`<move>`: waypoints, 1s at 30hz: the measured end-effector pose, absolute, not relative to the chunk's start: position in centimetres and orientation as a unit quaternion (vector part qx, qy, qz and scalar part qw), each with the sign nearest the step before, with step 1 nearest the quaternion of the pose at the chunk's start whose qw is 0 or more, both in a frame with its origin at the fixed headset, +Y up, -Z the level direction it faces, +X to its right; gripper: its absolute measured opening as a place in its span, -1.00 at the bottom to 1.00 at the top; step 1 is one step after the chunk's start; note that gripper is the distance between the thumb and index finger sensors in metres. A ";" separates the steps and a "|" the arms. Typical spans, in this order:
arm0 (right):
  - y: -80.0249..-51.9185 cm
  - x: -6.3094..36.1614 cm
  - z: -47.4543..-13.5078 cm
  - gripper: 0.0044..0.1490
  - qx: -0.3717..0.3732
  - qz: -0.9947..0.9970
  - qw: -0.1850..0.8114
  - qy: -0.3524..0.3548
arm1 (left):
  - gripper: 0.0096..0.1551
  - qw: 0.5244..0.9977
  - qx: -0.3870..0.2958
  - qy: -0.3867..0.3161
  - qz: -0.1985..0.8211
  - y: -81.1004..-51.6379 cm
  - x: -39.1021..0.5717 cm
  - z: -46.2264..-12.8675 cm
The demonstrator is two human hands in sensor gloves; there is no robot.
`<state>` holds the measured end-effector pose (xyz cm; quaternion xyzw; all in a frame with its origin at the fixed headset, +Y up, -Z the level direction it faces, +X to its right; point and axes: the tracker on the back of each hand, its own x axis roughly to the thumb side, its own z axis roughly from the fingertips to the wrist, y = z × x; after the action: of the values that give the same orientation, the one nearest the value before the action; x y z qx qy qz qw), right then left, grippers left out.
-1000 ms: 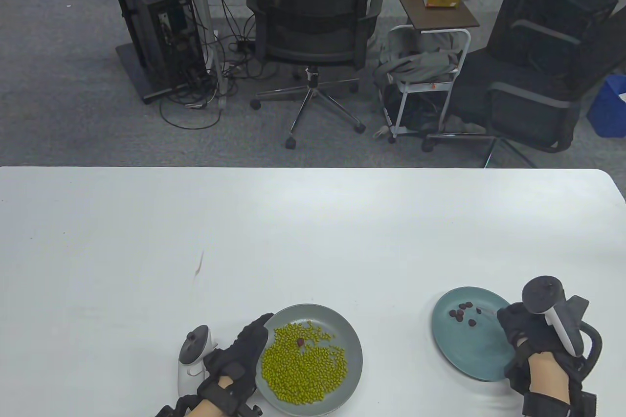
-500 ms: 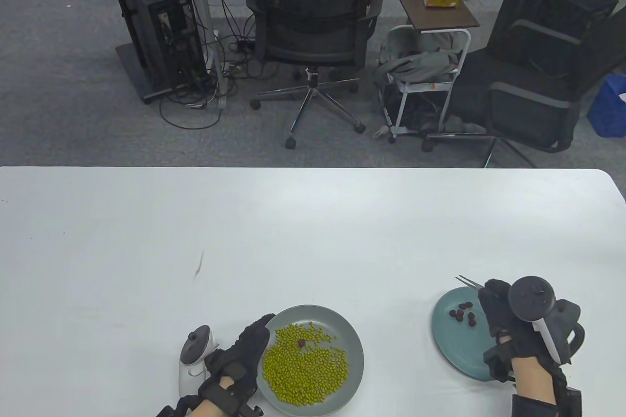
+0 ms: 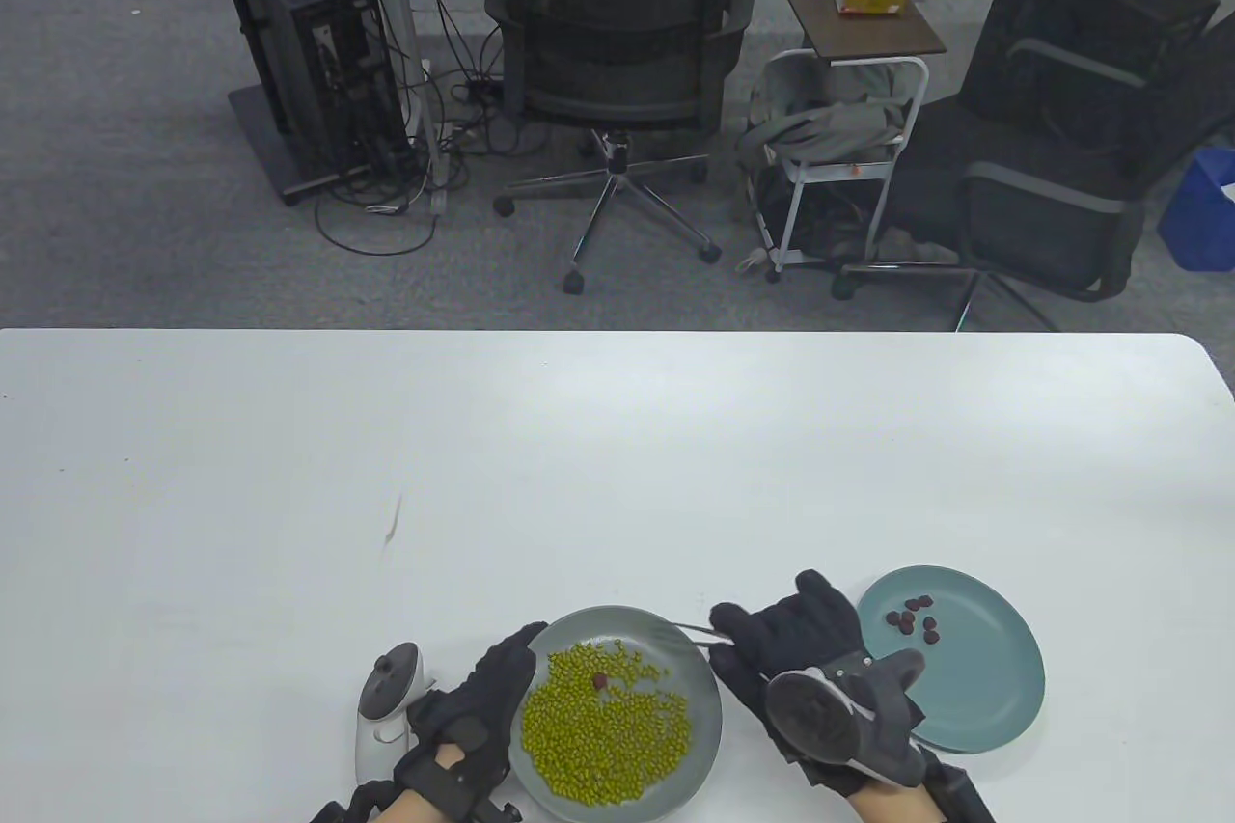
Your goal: Pick cranberries with tweezers into plate
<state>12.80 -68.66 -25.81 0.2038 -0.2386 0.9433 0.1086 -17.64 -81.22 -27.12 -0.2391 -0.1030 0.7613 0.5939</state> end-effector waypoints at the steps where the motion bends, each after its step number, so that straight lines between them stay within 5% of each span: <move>1: -68.7 12.1 -25.4 -0.39 0.226 0.936 0.111 -0.246 | -0.29 0.594 -0.240 -0.103 0.761 -81.2 -17.6 -27.1; 30: -70.0 9.7 -25.0 -0.44 0.285 0.928 0.084 -0.226 | -0.29 0.598 -0.243 -0.103 0.757 -81.4 -17.4 -27.0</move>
<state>9.71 -70.02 -25.04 0.2852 -0.2263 0.9275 0.0844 -17.40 -81.36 -27.05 -0.2427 -0.1028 0.7572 0.5977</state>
